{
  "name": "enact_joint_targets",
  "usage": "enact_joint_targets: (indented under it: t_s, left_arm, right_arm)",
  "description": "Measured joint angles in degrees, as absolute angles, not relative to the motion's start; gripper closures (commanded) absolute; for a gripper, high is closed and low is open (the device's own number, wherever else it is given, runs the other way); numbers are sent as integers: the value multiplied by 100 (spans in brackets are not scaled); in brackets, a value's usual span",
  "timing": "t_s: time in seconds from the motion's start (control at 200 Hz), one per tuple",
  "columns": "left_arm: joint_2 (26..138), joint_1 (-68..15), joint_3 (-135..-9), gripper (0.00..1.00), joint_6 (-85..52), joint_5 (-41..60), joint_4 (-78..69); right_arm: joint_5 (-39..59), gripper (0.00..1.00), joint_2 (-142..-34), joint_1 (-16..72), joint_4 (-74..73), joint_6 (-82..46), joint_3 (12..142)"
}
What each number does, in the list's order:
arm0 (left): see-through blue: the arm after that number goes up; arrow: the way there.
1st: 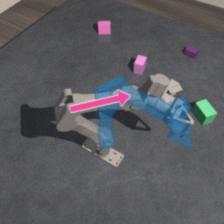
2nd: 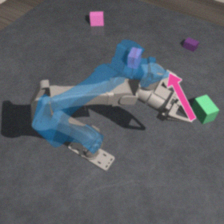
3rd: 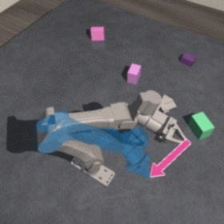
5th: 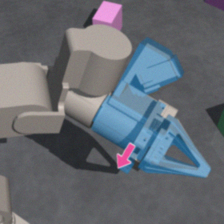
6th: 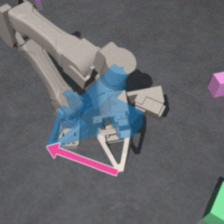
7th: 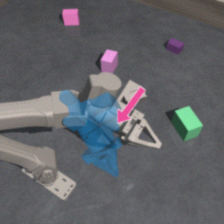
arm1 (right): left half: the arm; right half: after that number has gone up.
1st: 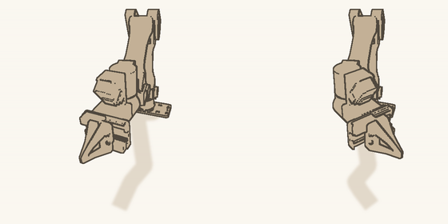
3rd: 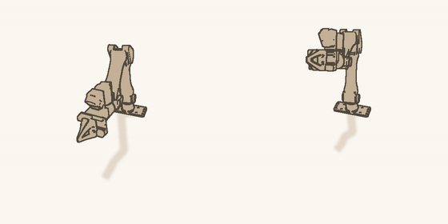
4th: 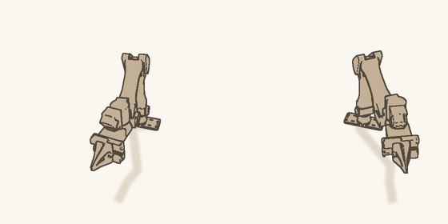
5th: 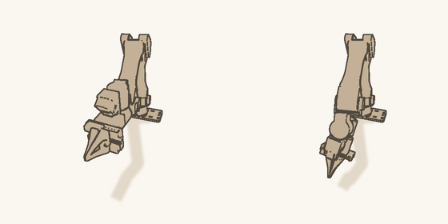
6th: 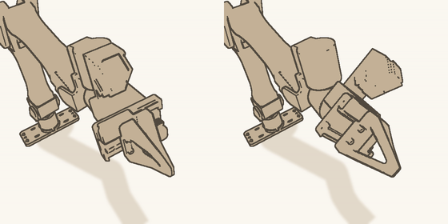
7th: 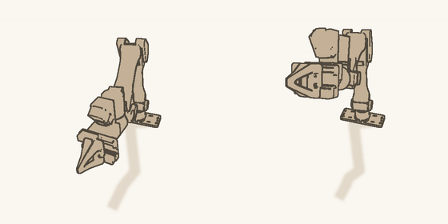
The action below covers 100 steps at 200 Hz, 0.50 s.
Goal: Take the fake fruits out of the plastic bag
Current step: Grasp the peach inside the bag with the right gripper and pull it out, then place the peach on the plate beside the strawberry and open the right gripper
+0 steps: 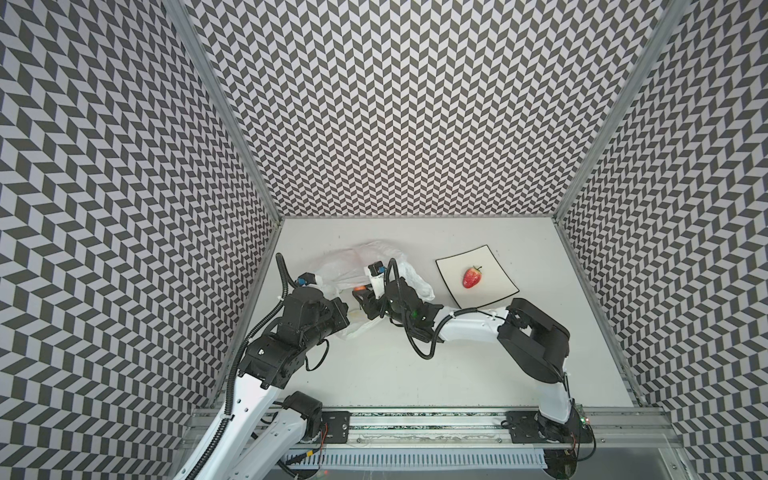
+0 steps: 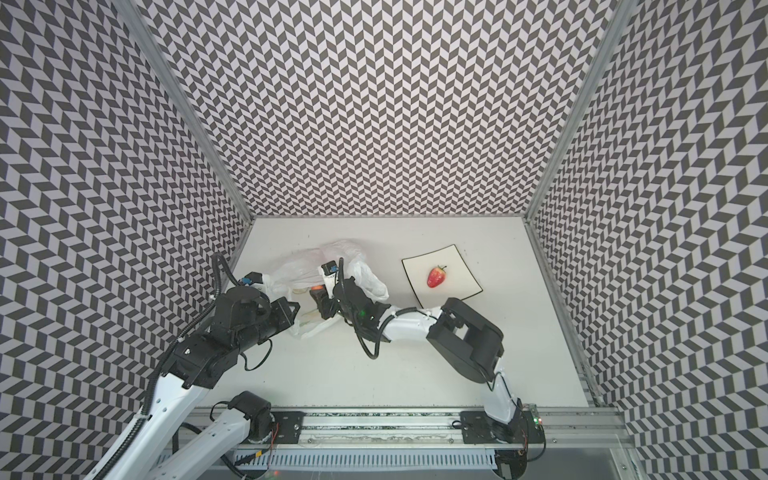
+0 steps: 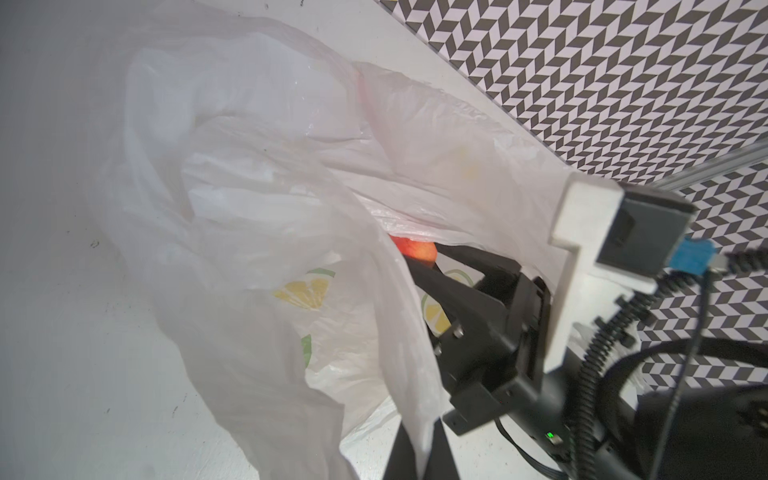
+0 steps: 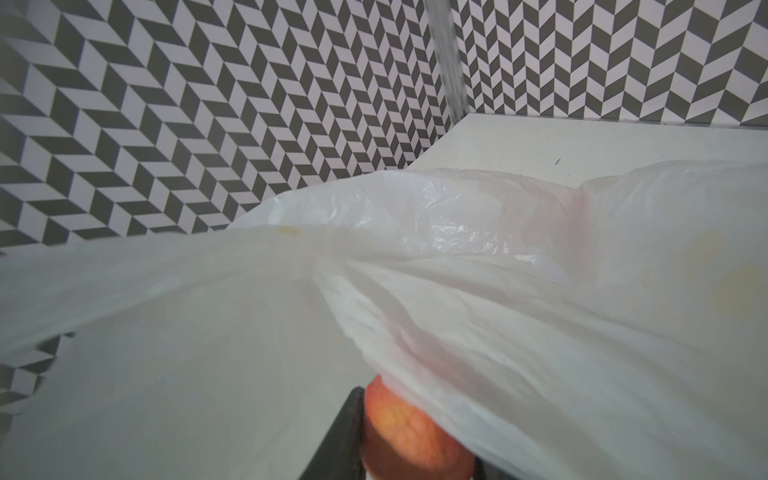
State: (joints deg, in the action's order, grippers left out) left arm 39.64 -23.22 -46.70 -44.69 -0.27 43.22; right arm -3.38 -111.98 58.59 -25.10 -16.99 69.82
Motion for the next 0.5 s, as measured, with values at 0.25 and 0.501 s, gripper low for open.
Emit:
enact_joint_targets:
  t_s: [0.25,0.501]
  left_arm:
    - [3896,-2322,-4525,100,-4635,-75,4029]
    - [3776,-2322,-4324,100,-4740,-75,3778]
  right_arm:
    - [200,70,-9782,5850,-1551,-1441,5986]
    - [259,69,-7981,5756,-508,-1347,5218]
